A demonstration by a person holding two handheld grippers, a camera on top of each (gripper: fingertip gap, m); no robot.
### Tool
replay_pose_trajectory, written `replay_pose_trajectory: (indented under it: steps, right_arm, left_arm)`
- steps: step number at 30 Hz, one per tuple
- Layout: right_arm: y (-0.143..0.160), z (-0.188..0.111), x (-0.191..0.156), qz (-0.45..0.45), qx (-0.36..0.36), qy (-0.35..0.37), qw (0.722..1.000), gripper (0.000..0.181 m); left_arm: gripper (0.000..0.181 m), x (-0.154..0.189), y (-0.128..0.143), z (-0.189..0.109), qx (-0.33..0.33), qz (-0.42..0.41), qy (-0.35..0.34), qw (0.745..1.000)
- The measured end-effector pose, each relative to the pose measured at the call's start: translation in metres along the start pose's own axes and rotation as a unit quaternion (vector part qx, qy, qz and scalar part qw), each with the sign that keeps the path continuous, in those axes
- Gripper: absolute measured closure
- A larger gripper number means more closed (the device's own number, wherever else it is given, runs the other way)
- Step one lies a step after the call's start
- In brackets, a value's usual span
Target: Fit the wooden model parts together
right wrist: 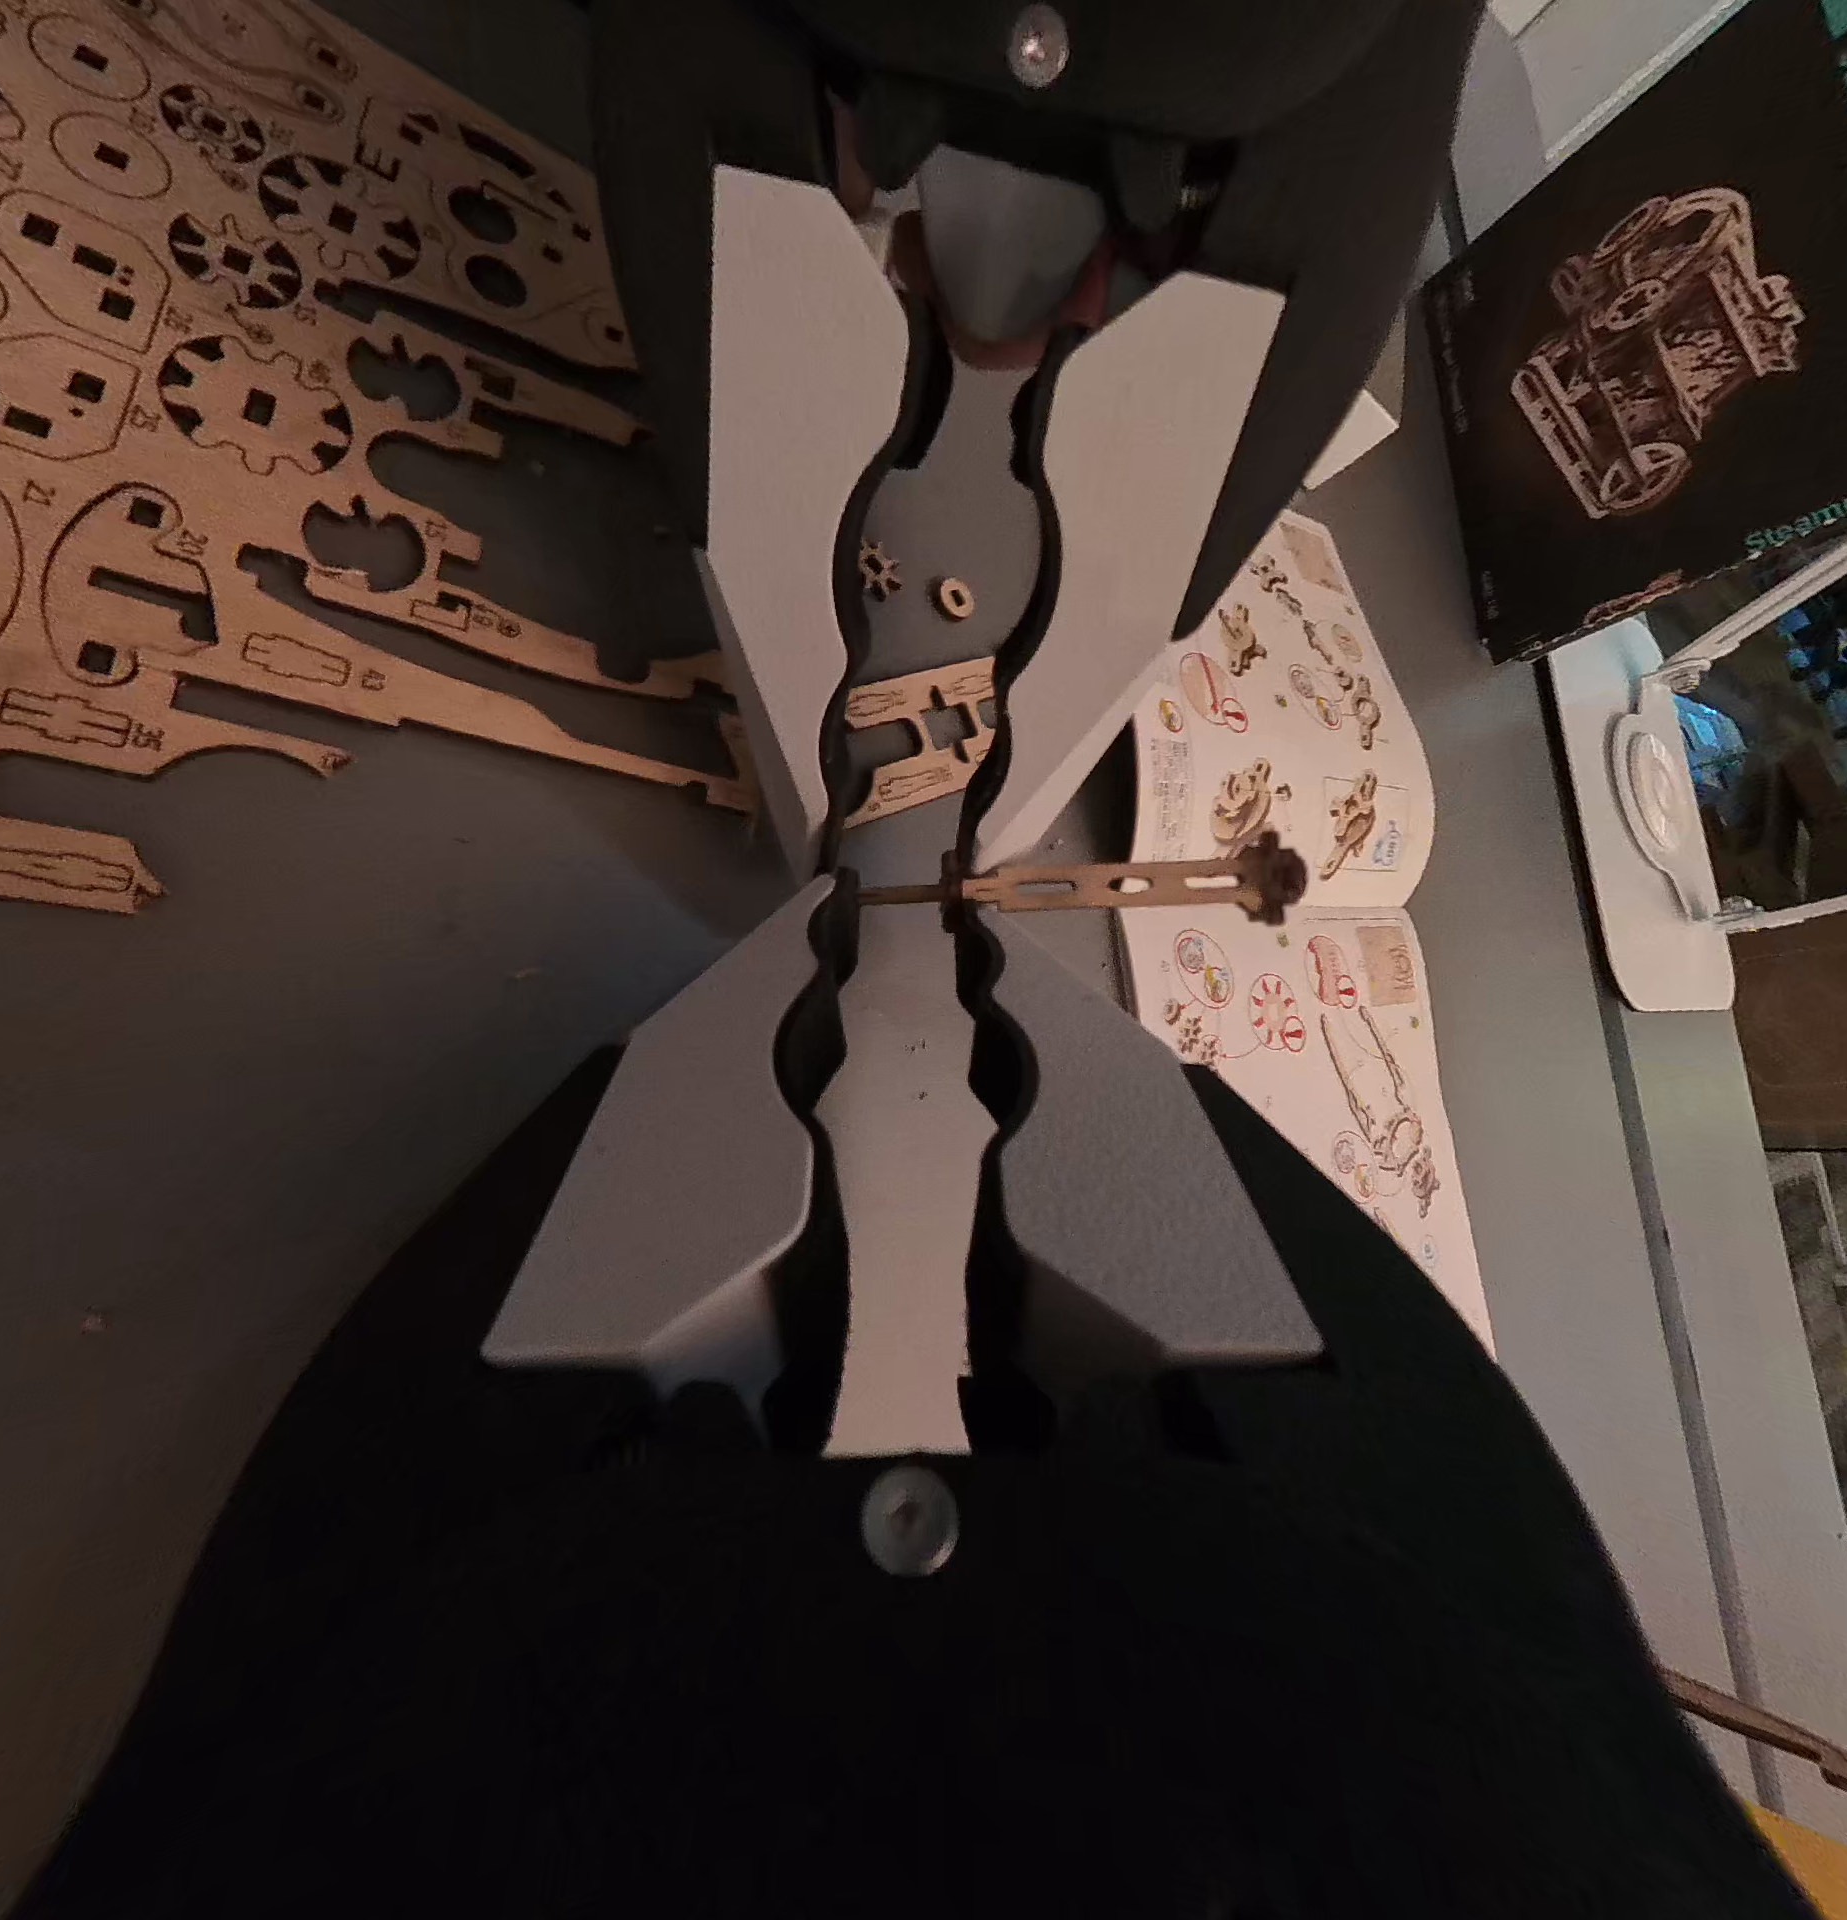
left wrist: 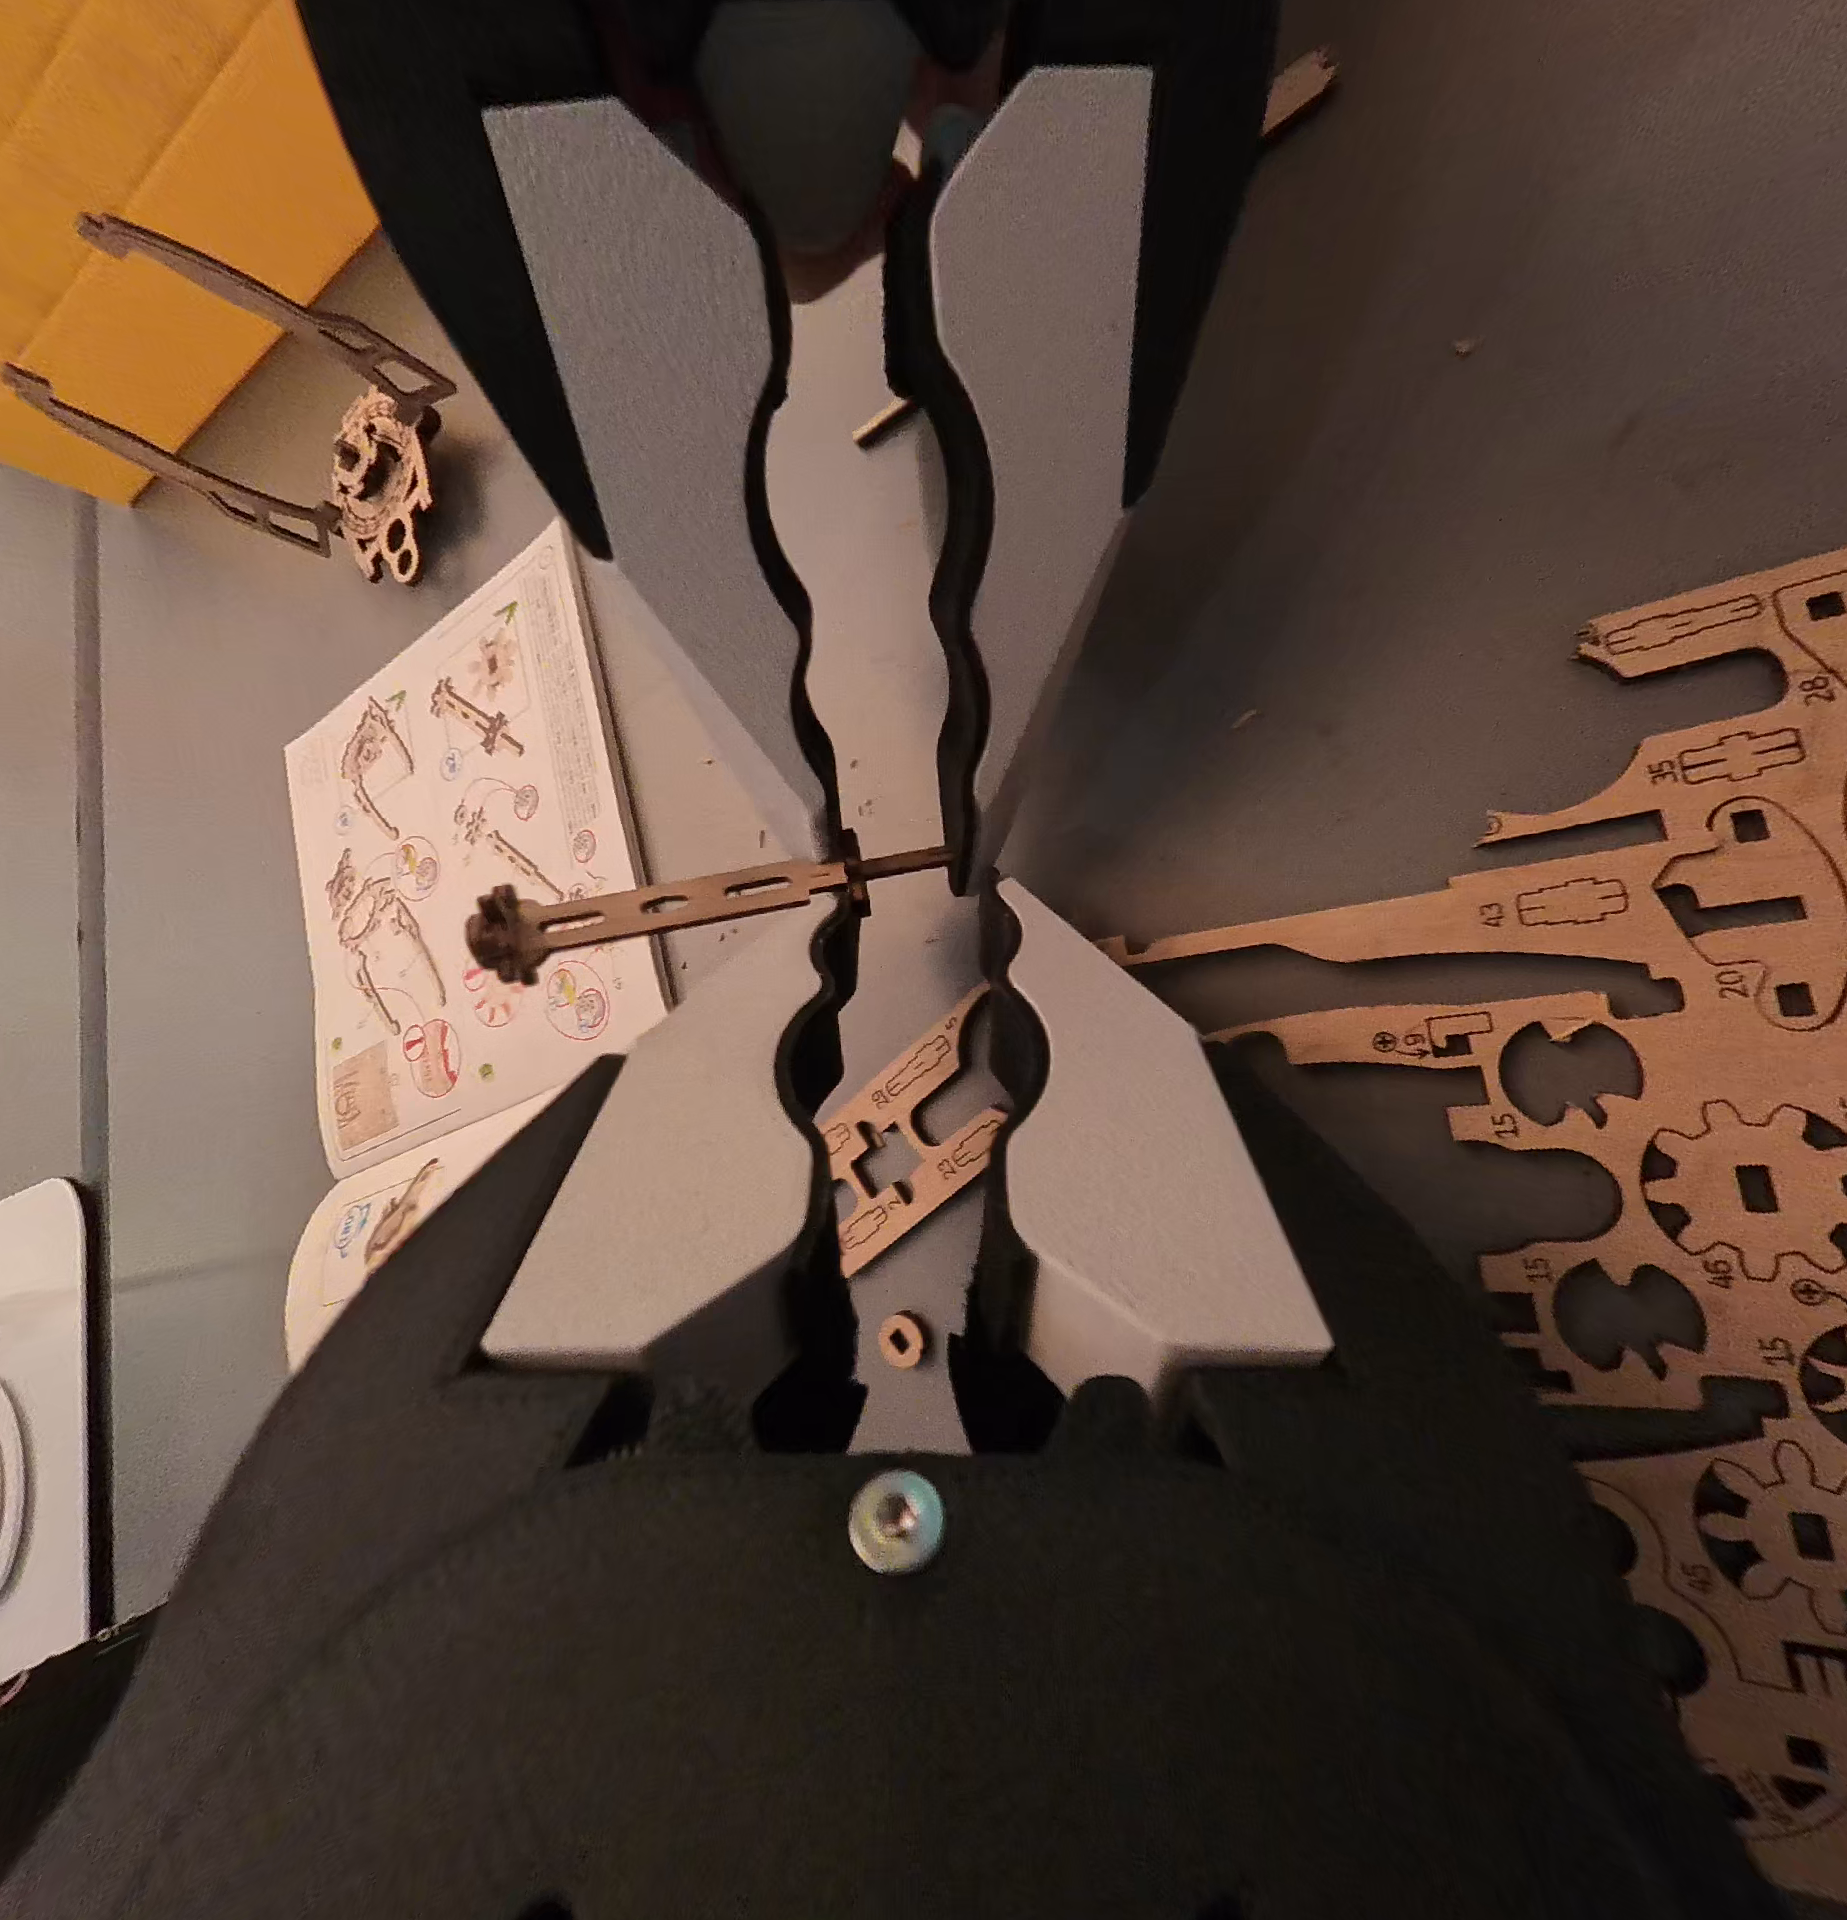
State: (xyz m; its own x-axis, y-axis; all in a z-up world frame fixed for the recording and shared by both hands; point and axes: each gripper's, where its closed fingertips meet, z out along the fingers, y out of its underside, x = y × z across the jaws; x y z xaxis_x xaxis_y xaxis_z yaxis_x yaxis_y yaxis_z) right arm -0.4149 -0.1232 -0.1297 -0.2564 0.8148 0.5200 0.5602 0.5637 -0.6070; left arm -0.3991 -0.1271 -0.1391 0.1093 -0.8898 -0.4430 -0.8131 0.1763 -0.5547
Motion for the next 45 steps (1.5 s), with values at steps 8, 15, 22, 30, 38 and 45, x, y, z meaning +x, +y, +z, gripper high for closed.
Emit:
replay_pose_trajectory:
  steps: [8,15,22,30,38,45]
  right_arm:
    - [0.004,0.004,-0.004,0.002,-0.009,-0.015,1.0,0.166]
    - [0.003,0.002,-0.005,-0.006,-0.008,-0.016,1.0,0.167]
    - [0.001,0.002,-0.015,-0.012,-0.003,-0.034,0.999,0.181]
    - [-0.002,-0.002,-0.005,-0.011,0.004,-0.011,1.0,0.181]
    - [0.005,-0.003,-0.002,0.006,0.001,-0.023,1.0,0.172]
    - [0.005,-0.008,0.004,0.034,0.02,-0.034,0.999,0.168]
  left_arm:
    - [0.161,0.005,0.003,0.003,0.001,-0.017,0.018,1.0]
    - [0.161,0.005,0.002,0.004,-0.001,-0.011,0.013,1.0]
    - [0.177,0.012,0.002,0.005,-0.005,0.01,0.021,1.0]
    - [0.176,0.0,0.001,0.001,-0.005,0.057,-0.036,0.998]
    - [0.166,-0.004,0.004,-0.001,0.008,0.011,-0.023,1.0]
    - [0.158,-0.014,0.006,-0.01,0.032,-0.04,-0.009,0.999]
